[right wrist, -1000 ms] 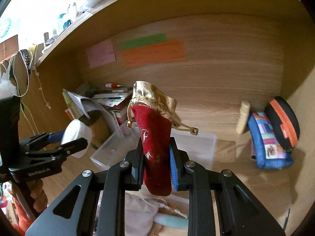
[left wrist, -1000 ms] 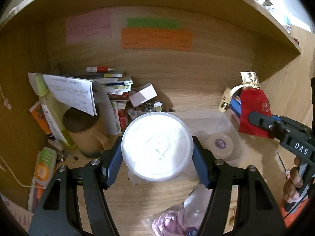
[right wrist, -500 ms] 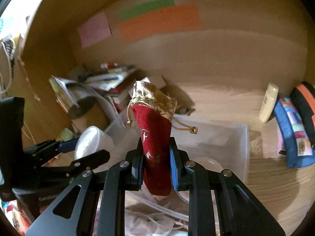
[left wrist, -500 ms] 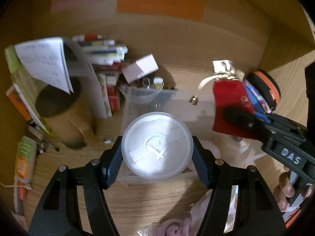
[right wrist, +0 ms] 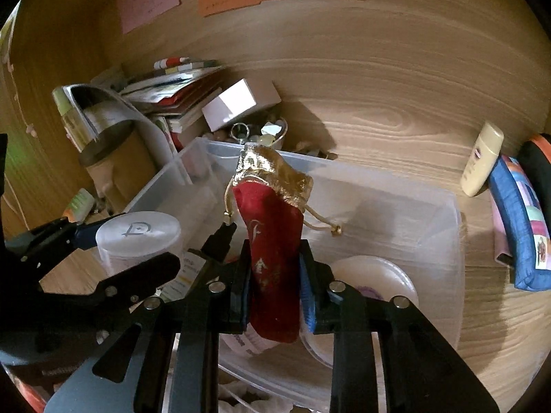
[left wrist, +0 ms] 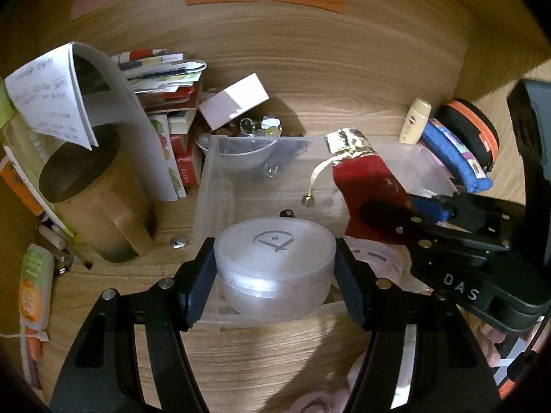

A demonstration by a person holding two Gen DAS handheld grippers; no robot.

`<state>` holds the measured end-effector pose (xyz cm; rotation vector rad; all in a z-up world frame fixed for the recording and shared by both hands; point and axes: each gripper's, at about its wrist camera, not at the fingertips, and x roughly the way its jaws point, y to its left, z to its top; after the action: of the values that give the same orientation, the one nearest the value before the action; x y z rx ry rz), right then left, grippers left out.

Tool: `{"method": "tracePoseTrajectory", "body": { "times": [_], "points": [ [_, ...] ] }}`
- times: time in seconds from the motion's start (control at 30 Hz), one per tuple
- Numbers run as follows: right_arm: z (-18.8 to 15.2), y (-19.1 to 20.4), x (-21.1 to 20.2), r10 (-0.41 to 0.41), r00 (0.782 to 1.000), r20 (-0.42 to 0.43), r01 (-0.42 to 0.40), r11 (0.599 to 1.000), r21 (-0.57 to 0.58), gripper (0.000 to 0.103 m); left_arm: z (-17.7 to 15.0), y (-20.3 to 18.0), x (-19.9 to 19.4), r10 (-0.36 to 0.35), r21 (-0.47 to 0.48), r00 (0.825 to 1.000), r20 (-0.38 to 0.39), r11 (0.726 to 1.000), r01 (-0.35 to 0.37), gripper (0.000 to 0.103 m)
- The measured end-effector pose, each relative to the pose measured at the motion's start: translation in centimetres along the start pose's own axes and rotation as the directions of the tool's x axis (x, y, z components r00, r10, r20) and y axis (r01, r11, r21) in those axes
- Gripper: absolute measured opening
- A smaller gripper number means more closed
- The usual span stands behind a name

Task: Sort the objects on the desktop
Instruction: 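Carry the red pouch and white jar into the clear box and release both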

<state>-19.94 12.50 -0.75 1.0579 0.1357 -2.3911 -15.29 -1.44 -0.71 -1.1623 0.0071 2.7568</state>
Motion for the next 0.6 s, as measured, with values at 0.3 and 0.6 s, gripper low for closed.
{"method": "tracePoseTrajectory", "body": {
  "times": [0.3,0.6],
  "points": [
    [-0.1,0.4,-0.1,0.012,1.000,-0.013,-0.012,1.000,-0.018,0.037,-0.1,0.5,-0.5,-0.002,-0.017,1.000,0.001,1.000,0.002,0.066],
    [0.0,1.3,-2.0,0.005,0.999,0.038,-0.003,0.999,-0.039,0.056,-0.4,0.5,-2.8,0.009,-0.040,1.000,0.024,0.999,-0.008,0.068]
  ]
}}
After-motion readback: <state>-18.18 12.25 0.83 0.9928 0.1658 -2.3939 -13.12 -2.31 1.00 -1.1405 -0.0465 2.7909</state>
